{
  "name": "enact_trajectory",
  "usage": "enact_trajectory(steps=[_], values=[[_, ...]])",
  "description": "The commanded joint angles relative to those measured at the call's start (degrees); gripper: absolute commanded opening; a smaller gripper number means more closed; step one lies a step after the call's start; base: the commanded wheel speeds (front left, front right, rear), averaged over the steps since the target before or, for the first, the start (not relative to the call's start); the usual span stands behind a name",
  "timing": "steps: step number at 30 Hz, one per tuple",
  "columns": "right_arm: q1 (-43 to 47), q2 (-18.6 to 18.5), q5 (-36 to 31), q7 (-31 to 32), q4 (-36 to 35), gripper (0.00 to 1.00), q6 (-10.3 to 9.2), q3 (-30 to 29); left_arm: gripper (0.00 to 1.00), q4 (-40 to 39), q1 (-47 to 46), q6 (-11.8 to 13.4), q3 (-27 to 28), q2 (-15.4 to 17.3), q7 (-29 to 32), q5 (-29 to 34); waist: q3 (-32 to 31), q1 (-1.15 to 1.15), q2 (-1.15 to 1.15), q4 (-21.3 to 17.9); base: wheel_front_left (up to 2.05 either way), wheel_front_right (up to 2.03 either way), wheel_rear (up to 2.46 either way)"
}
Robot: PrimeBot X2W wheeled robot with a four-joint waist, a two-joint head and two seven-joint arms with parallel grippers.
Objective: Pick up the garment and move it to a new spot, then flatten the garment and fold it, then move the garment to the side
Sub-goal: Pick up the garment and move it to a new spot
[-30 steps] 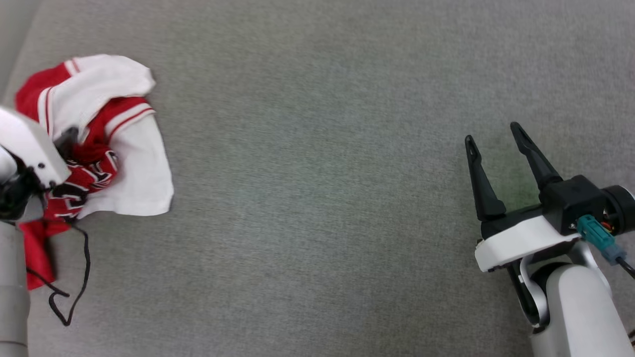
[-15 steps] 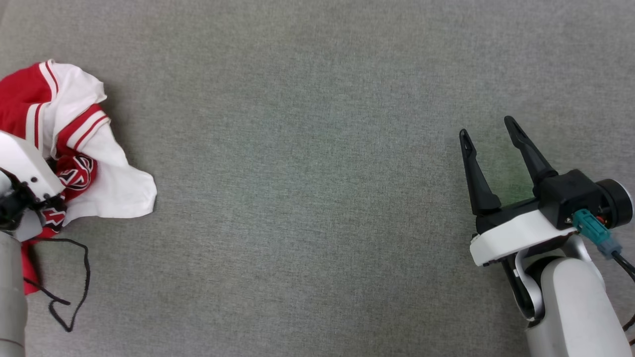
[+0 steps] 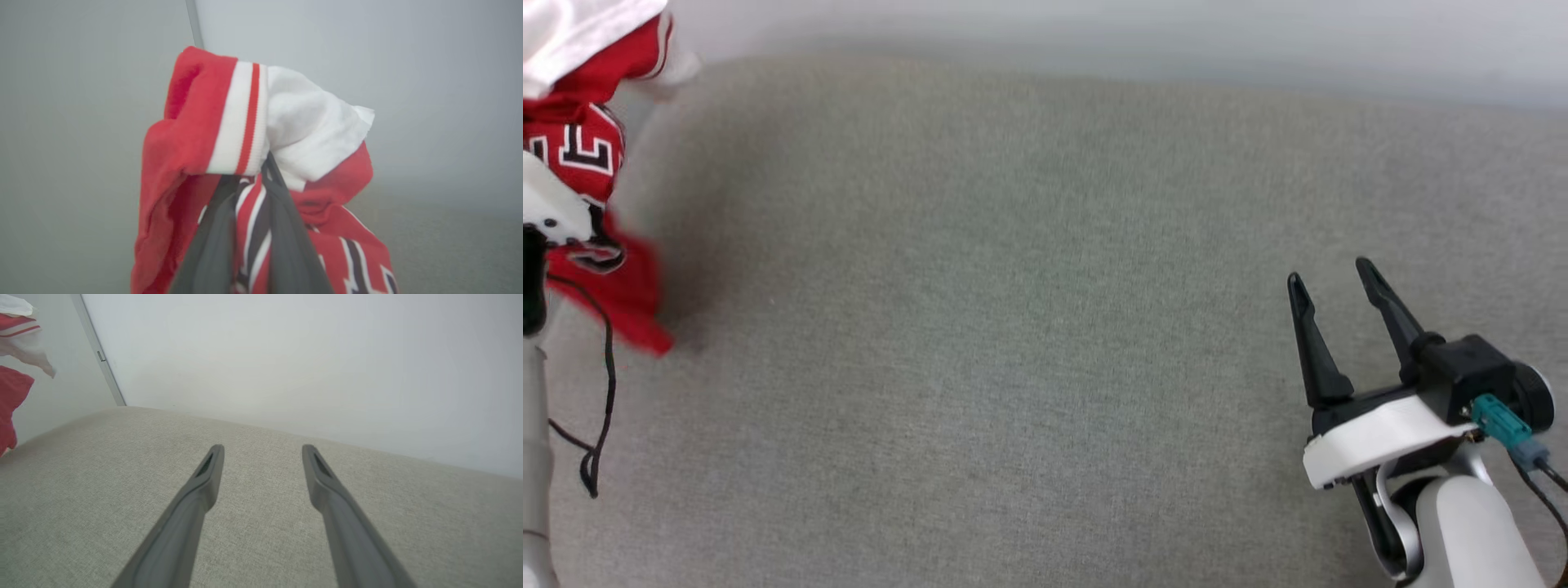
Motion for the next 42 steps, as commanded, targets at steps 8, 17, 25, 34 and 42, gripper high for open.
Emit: enact_trajectory(steps=[8,17,25,34,42], values=[[3.6,0.0,1.5,0.5,-0.4,1.00,-0.04,-0.3,0.00,-3.1,-0.1,-0.3,-4.7,-4.4,-6.1,2.8,-8.6,0.00,0.00,-4.0,0.00,0.00,0.00],[6.9,0.1,1.6,2.1,-2.6,1.00,-0.04,-1.6,0.00,-9.9,5.2,-1.0,-12.9,-15.7,-6.2,1.3,-11.2,0.00,0.00,-12.5,0.00,0.00,0.00],[8.6,0.1,2.5,2.7,-5.3,1.00,-0.03,-3.3,0.00,-16.8,18.0,-1.4,-26.7,-23.7,-4.1,-3.6,-7.6,0.00,0.00,-18.4,0.00,0.00,0.00],[8.8,0.1,3.2,2.0,-4.5,1.00,-0.03,-3.9,1.00,-16.3,31.4,-1.4,-36.2,-24.0,-3.9,-6.3,-6.8,0.00,0.00,-16.9,0.00,0.00,0.00],[10.2,0.0,2.3,2.8,-3.9,1.00,-0.03,-5.0,1.00,-21.1,29.1,-0.3,-36.3,-22.6,-12.0,-2.6,-10.8,0.00,0.00,-12.6,0.00,0.00,0.00]])
